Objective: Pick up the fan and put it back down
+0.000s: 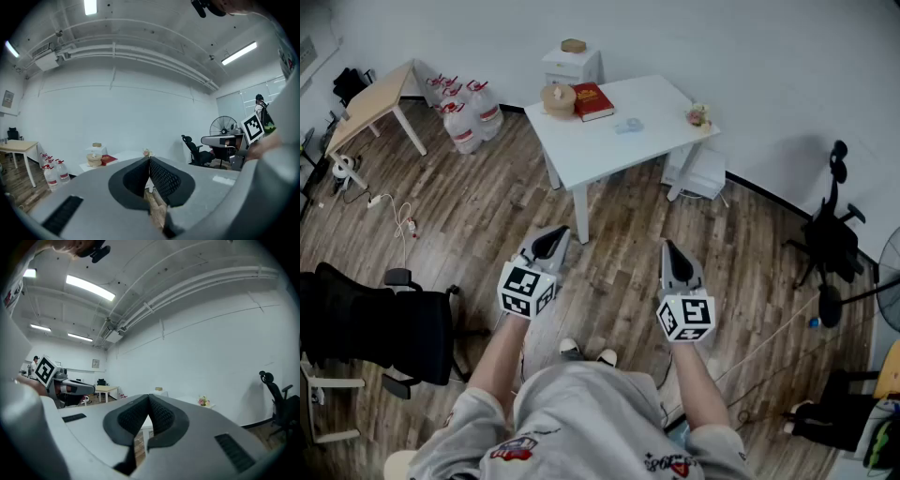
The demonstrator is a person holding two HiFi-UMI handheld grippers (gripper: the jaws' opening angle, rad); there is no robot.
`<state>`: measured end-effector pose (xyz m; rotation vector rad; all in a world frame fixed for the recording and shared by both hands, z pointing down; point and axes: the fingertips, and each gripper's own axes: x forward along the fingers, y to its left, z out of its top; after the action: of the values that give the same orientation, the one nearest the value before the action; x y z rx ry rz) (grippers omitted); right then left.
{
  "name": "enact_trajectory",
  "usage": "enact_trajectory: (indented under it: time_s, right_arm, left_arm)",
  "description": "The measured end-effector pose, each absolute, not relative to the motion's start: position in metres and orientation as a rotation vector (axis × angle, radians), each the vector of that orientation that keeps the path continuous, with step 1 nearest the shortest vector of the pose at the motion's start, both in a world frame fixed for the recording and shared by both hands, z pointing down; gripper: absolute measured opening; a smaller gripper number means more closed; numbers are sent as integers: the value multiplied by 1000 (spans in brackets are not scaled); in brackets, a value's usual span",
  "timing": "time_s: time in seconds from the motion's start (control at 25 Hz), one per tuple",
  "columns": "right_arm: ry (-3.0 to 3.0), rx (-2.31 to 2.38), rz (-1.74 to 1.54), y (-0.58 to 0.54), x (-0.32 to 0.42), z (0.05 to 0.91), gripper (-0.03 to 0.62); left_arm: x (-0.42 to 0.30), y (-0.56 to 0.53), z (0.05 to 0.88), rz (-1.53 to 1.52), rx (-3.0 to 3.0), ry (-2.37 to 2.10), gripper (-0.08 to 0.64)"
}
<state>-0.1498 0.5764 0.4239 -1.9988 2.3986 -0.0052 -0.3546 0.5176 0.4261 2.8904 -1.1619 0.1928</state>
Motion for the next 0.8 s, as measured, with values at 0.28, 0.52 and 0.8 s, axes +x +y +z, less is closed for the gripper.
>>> enact_trajectory:
  time_s: [0.28,0.52,0.8]
  right_arm:
    - [2414,-2018,-88,583,-135,437,-3]
    - [2414,-2013,-82,581,-119,439,-2]
    - [2448,-1964,-69,582,-101,449,-2]
  left_arm:
    - [-342,524,433,174,2905,-1142,224]
    - [-332,509,434,40,2825,-1187,407]
    - [-305,508,456,117,2805,-1201,405]
